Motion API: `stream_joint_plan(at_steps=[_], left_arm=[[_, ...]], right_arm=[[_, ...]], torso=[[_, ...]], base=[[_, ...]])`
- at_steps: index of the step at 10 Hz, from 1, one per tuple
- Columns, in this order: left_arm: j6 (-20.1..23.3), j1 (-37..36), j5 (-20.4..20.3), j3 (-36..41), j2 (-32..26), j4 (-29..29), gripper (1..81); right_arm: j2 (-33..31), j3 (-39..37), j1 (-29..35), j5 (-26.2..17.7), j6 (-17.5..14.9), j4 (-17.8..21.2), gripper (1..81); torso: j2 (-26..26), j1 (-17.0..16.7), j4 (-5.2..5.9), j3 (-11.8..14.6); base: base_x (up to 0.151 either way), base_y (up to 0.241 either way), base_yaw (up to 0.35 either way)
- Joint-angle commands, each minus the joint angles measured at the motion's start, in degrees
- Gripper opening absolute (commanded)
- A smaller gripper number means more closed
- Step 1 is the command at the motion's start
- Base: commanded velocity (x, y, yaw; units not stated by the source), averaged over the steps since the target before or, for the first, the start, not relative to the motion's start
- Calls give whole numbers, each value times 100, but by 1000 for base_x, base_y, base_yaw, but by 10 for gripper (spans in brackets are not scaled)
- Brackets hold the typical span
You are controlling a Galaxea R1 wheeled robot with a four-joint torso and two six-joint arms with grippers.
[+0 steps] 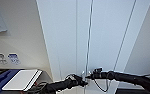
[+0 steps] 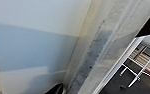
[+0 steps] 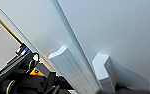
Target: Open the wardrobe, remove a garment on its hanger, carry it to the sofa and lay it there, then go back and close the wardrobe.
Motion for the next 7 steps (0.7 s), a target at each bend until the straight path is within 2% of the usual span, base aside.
stream_joint_plan(at_steps=[1, 5, 7], left_arm=[[41, -966, -131, -32, 182, 89, 811], [58, -957, -184, -857, 673, 220, 811], [67, -966, -298, -973, 744, 256, 811]], right_arm=[[172, 78, 879, 135, -4, 45, 811], [233, -9, 835, 162, -4, 45, 811], [233, -18, 834, 170, -4, 45, 811]], torso=[[-3, 0, 0, 0], [-3, 0, 0, 0], [-3, 0, 0, 0]], base=[[0, 0, 0], [0, 0, 0], [0, 0, 0]])
